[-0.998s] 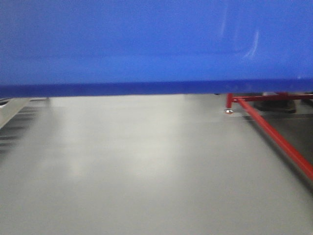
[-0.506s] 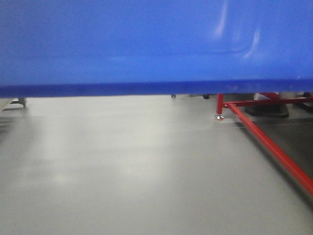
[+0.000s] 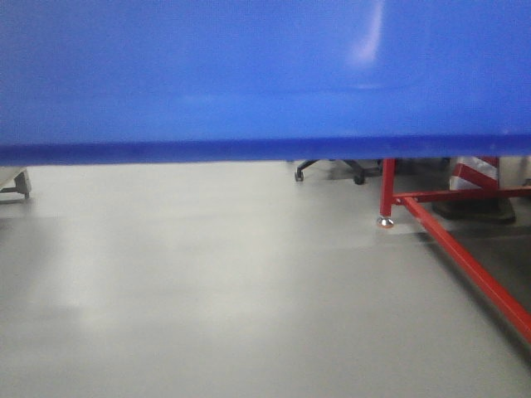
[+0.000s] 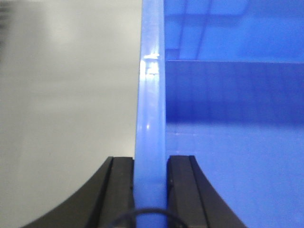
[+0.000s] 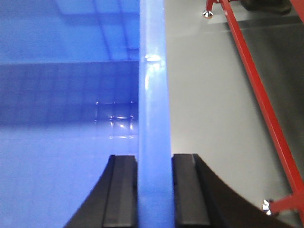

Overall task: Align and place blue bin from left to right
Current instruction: 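Carry the held bin across the floor past the chairs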

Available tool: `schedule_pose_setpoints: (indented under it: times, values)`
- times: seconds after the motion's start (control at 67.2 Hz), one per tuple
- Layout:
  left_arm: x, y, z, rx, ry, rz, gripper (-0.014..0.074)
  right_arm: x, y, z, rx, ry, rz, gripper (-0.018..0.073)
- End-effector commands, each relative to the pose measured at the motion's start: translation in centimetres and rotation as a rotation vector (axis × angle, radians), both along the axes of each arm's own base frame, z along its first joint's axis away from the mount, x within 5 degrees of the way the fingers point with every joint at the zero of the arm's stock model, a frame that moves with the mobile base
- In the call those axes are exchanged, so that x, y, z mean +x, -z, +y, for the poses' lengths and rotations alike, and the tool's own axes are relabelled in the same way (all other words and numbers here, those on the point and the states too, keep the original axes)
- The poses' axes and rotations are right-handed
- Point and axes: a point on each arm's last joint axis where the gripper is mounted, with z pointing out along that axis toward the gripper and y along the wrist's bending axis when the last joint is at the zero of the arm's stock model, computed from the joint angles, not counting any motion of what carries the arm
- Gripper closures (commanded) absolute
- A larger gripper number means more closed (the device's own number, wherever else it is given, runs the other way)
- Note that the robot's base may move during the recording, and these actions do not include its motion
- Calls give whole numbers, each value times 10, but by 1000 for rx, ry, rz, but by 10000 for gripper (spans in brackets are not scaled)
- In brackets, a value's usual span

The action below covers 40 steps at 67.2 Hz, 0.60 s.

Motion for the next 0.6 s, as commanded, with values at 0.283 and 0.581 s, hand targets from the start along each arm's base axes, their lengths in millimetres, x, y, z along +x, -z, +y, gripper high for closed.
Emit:
schedule_pose_setpoints:
  times: [0.283,0.581]
  values:
    - [-1,-10,-2,-28,45,-83,707,0,-13,2,67,-52,-98,629]
    - [-1,-10,-2,-28,45,-83,707,0,-13,2,68,-53,-99,629]
